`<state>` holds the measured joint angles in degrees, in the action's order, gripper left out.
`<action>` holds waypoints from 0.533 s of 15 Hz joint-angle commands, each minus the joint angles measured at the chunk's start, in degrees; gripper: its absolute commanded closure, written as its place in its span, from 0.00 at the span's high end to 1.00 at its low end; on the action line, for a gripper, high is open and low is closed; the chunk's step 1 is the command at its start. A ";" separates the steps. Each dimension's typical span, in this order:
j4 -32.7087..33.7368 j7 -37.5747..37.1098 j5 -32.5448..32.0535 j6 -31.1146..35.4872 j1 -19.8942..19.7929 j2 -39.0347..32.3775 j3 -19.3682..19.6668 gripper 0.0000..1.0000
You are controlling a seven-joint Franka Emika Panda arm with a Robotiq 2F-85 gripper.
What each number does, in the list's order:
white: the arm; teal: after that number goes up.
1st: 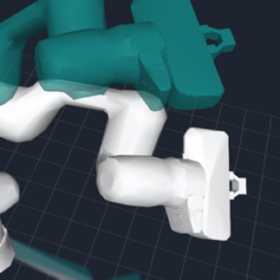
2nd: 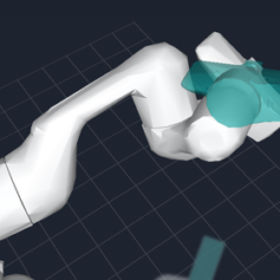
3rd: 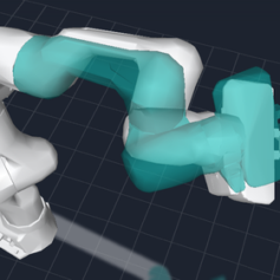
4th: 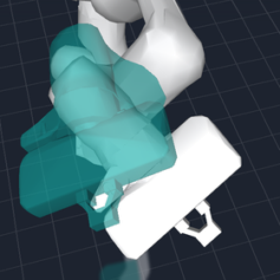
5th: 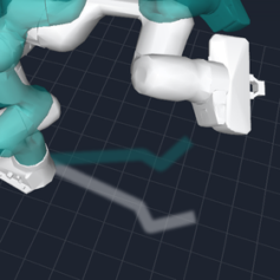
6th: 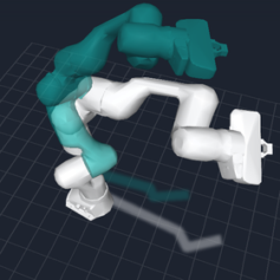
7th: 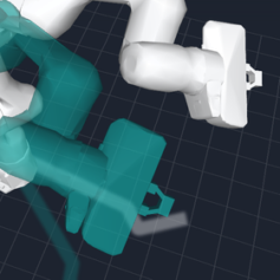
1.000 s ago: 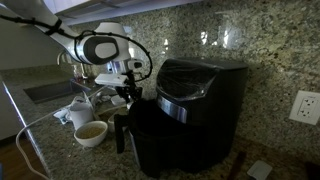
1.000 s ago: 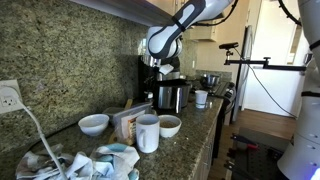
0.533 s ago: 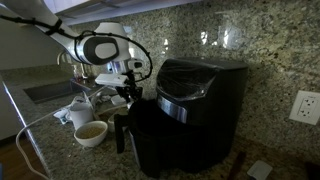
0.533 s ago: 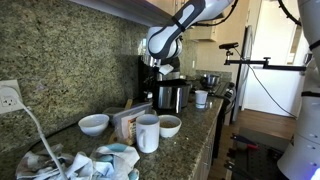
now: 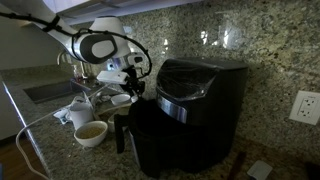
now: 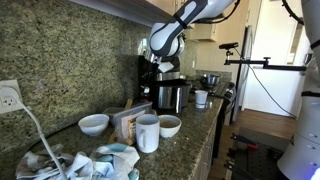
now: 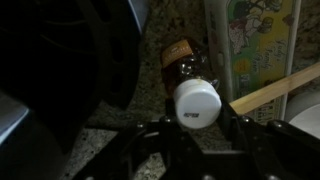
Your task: Open the air fryer, then pick the bottle and put it in
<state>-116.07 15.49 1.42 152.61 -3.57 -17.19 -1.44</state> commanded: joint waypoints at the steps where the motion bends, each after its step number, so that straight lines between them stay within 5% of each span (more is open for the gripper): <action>1: -5.20 0.01 2.29 4.35 -0.96 5.39 -0.80 0.19; 8: -13.61 0.49 6.61 15.83 -0.80 11.77 -1.41 0.19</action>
<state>-124.49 15.48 5.65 163.72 -3.93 -10.79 -2.01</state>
